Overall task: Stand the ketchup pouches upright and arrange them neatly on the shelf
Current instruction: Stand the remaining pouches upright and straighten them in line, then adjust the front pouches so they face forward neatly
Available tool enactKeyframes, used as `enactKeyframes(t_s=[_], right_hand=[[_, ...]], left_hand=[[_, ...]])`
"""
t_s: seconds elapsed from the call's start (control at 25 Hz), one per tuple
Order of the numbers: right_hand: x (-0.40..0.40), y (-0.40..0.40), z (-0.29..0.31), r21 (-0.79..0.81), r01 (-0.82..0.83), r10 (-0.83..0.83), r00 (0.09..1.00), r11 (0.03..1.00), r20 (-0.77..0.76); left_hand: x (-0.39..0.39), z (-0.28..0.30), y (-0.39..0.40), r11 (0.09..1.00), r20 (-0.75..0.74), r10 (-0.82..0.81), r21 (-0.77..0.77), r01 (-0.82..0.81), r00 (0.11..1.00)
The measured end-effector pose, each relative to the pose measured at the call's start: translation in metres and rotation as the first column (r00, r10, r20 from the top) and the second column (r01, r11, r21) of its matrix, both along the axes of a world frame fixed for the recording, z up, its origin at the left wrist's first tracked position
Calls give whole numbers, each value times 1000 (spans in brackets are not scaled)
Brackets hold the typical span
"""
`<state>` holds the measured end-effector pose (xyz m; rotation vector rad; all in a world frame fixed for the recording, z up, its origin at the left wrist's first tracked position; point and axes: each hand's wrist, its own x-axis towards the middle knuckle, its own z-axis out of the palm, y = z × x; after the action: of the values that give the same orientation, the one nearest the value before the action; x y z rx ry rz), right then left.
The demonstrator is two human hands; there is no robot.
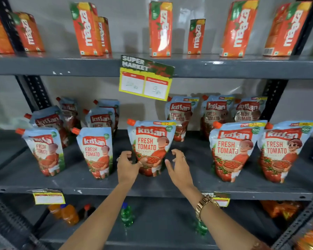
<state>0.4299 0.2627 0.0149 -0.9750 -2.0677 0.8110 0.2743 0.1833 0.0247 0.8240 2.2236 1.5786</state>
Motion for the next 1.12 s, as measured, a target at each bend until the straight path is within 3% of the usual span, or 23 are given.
enactKeyframes(t_s=[0.12, 0.24, 0.52, 0.92, 1.12], right_hand=[[-26, -5, -1, -267, -21, 9, 999, 964, -44], [-38, -3, -6, -318, 42, -28, 998, 947, 48], [-9, 8, -14, -260, 97, -86, 995, 961, 53], [58, 33, -17, -233, 104, -94, 994, 967, 54], [60, 23, -21, -153, 181, -197, 976, 971, -97]], left_hand=[[-15, -2, -2, 970, 79, -213, -106, 221, 974], [-15, -4, -3, 940, 35, -314, -130, 316, 949], [7, -10, 7, 932, -49, -344, -144, 334, 938], [67, -16, 34, 927, -45, -359, -130, 351, 932], [75, -15, 35, 921, 23, -379, -90, 379, 925]])
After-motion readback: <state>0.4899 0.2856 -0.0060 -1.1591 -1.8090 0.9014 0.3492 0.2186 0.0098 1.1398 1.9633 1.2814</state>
